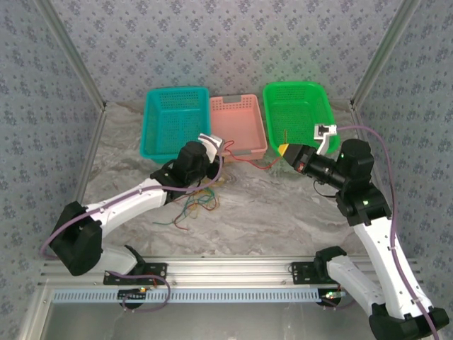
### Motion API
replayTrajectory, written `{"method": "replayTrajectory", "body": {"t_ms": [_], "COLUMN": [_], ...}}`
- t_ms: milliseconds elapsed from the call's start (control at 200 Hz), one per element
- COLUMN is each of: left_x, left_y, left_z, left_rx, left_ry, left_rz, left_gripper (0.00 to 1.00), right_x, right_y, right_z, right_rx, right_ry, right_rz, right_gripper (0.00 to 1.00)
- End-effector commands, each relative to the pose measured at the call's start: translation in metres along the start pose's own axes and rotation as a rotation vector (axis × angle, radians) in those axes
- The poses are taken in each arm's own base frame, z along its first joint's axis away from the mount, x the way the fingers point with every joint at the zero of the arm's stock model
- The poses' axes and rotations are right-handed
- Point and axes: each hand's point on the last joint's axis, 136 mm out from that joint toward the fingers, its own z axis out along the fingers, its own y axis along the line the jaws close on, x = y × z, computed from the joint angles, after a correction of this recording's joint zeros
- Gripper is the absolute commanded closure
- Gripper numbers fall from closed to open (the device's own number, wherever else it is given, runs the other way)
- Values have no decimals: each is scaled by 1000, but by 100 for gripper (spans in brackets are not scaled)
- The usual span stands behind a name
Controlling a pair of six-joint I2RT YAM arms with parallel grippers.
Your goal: Untangle the cables
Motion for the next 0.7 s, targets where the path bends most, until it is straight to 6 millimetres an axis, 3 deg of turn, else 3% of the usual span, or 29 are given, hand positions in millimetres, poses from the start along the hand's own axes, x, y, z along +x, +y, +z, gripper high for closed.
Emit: {"method": "replayTrajectory", "body": {"t_ms": [0, 330, 430, 445, 485, 695], "left_x": [-17, 13, 25, 27, 32, 59], "left_y": [-2, -13, -26, -29, -36, -66], "left_z": [-9, -24, -28, -28, -29, -33], "left_rx": [16, 84, 113, 117, 131, 175], "left_ry": [-62, -33, -19, -15, -3, 49], "left_rz": [-9, -23, -1, 4, 21, 87], "left_gripper": [100, 100, 100, 100, 100, 100], "right_x": [-9, -66, -88, -96, -106, -153], "right_y": [11, 17, 11, 21, 22, 8], "right_z": [-8, -21, -20, -24, -25, -27], "right_rx": [-8, 20, 31, 18, 23, 56], "right_ry": [-27, -168, -218, -238, -262, -374], "right_rz": [-12, -17, -3, -22, -33, -59], "right_gripper": [100, 100, 100, 100, 100, 100]}}
